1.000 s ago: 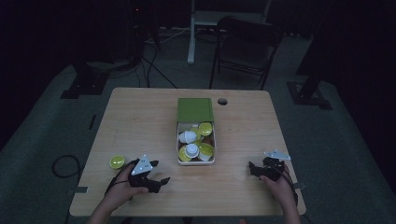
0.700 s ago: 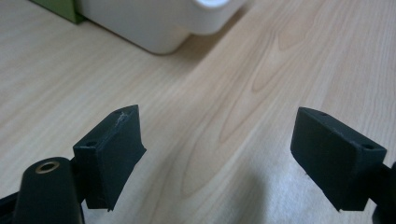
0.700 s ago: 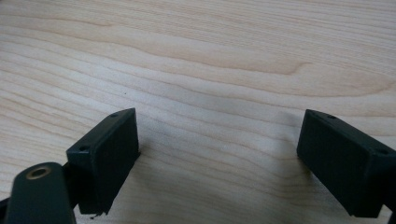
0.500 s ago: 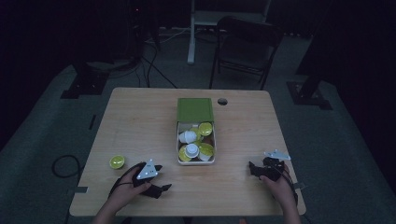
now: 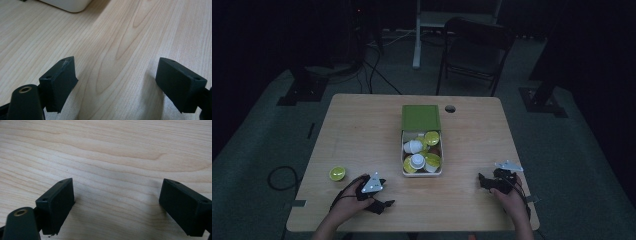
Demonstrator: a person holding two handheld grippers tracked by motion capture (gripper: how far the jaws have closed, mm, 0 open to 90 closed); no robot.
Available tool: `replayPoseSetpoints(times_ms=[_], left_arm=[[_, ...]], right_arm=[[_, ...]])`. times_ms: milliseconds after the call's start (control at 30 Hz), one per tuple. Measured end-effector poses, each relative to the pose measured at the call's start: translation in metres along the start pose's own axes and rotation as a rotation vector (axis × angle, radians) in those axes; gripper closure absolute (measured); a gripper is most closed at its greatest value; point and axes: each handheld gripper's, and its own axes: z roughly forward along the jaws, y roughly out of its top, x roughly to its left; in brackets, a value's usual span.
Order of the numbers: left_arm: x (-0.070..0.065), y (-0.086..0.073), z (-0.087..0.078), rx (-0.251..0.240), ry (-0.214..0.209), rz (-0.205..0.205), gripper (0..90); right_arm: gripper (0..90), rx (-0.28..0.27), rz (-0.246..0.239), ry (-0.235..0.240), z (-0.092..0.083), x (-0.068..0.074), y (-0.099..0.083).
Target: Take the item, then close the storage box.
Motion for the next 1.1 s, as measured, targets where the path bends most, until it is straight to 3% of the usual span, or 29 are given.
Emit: replayPoseSetpoints(times_ms=[67,733,833,1000,1100], left_arm=[[0.001,0.0,0.0,0.007,-0.003,-0.032,17.0],[-0.001,0.001,0.001,0.013,0.003,-0.041,14.8],[-0.002,0.002,0.002,-0.001,0.008,-0.094,14.9],[-0.001,0.006,0.002,0.001,0.008,-0.072,14.9],[0.0,0.01,0.0,-0.012,0.017,-0.072,14.9]], right_arm=[[12.3,0.0,0.0,0.0,0.0,0.0,0.0],[11.7,0.002,-0.008,0.009,0.0,-0.001,0.0],[11.8,0.003,-0.013,0.012,0.0,-0.001,0.0],[12.4,0.009,-0.02,0.02,-0.001,0.001,0.001],[13.1,0.015,-0.037,0.048,-0.003,0.007,0.003]])
